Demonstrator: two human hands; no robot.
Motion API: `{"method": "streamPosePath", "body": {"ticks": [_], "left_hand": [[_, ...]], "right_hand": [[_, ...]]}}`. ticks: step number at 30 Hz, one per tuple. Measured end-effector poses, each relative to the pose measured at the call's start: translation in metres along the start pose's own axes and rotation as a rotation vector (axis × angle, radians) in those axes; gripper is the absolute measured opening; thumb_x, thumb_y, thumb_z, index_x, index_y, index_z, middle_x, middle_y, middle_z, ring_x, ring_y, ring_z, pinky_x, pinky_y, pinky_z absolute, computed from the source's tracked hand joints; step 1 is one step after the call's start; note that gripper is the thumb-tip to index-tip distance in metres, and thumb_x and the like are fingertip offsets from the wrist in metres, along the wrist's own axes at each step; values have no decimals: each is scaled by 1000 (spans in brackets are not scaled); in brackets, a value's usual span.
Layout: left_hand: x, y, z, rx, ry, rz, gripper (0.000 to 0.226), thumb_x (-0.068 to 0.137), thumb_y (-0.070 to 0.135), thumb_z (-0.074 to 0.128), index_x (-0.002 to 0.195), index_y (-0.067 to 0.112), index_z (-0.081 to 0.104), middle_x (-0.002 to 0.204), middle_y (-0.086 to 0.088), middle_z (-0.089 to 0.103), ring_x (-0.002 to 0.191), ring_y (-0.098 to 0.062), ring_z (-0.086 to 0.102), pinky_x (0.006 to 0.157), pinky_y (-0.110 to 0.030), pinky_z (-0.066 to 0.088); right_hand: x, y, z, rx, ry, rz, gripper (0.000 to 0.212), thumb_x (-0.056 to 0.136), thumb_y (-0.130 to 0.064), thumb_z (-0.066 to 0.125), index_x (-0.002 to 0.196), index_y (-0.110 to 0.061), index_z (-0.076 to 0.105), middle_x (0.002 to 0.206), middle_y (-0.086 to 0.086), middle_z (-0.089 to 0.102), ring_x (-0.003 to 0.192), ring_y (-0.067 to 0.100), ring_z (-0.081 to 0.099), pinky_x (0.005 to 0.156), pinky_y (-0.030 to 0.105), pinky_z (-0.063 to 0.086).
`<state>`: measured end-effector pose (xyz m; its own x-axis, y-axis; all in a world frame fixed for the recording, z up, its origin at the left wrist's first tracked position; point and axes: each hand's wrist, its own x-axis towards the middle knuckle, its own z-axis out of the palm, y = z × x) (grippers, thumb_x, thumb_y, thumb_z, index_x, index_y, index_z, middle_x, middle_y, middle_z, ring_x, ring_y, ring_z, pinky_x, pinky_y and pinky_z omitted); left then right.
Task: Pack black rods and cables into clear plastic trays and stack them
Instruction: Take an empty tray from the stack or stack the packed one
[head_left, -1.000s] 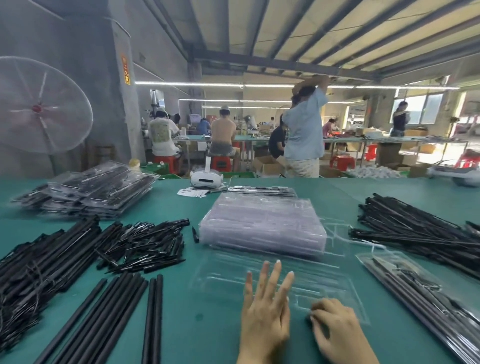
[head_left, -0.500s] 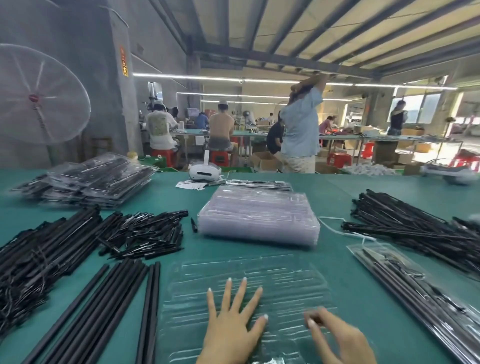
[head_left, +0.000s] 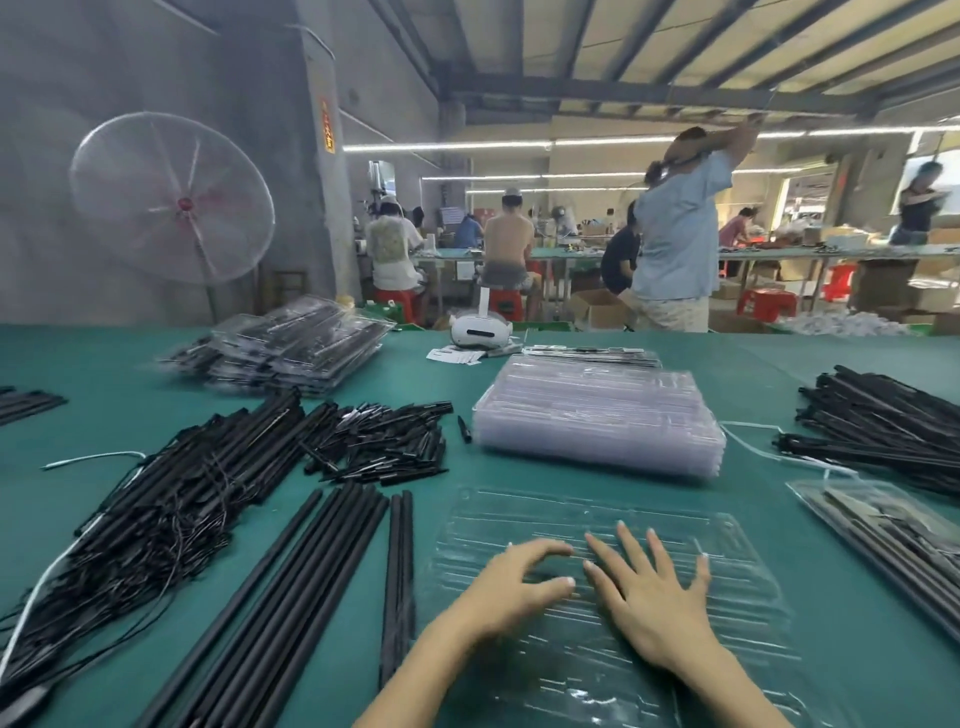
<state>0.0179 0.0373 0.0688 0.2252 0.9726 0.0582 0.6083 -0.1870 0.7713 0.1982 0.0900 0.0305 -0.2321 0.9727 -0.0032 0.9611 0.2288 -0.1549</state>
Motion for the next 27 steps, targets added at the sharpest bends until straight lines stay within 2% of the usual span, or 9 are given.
{"method": "streamPosePath", "body": {"ticks": [2,5,7,11,16,19,23,25,27], "left_hand": [[-7,-3,-21,31,205,-24,33,91,17,58,124,19,58,131,6,55,126,-7,46,106,-15,28],[-12,-13,-49,315,489,-140,25,92,15,52,113,24,61,120,8,57,118,-9,48,103,-25,31],[-15,-26,-62,576,605,-303,25,93,19,46,116,25,54,120,7,53,117,-12,45,97,-28,32],[-18,-54,-60,708,497,-553,33,98,30,44,124,11,38,129,-5,48,121,-21,48,94,-32,41],[-12,-76,-63,1018,425,-492,25,102,25,38,123,12,38,127,-4,48,116,-16,53,88,-25,46],[-10,-83,-76,1156,304,-580,21,101,21,37,118,12,46,122,-2,54,112,-15,56,85,-24,47],[-7,-69,-95,975,215,-660,31,99,27,35,92,10,60,104,-7,62,101,-25,61,76,-28,42],[-2,-53,-111,679,323,-625,39,100,31,32,88,8,60,95,-13,61,92,-29,59,74,-30,41],[7,-28,-120,272,407,-539,40,101,33,33,75,10,52,76,-11,56,72,-26,54,62,-30,36]], "right_hand": [[8,11,-3,9,29,37,51,92,-67,8,142,-59,5,159,-14,-4,147,17,-8,108,62,-13],[18,25,-9,-4,11,66,51,93,-66,8,143,-58,3,160,-13,-5,147,18,-6,109,63,-11],[22,29,-10,-10,-17,56,50,93,-66,8,142,-59,-1,159,-12,-7,147,19,-8,108,64,-12],[21,29,-7,-8,-21,33,48,93,-66,8,140,-61,-1,159,-12,-8,147,19,-8,108,64,-12],[17,30,-4,-14,29,-2,48,94,-64,8,141,-61,0,160,-11,-6,147,19,-7,108,63,-13],[17,28,-4,-18,33,-7,48,94,-64,8,141,-60,1,160,-10,-5,147,20,-8,107,63,-13],[17,27,-4,-8,36,-6,49,94,-64,8,142,-59,2,160,-10,-4,147,21,-8,107,64,-14],[18,29,-2,-5,51,1,49,94,-64,9,142,-58,4,160,-10,-3,147,21,-8,107,64,-13],[17,26,-4,5,55,13,50,94,-64,10,143,-57,6,160,-9,-1,147,21,-8,107,65,-13]]}}
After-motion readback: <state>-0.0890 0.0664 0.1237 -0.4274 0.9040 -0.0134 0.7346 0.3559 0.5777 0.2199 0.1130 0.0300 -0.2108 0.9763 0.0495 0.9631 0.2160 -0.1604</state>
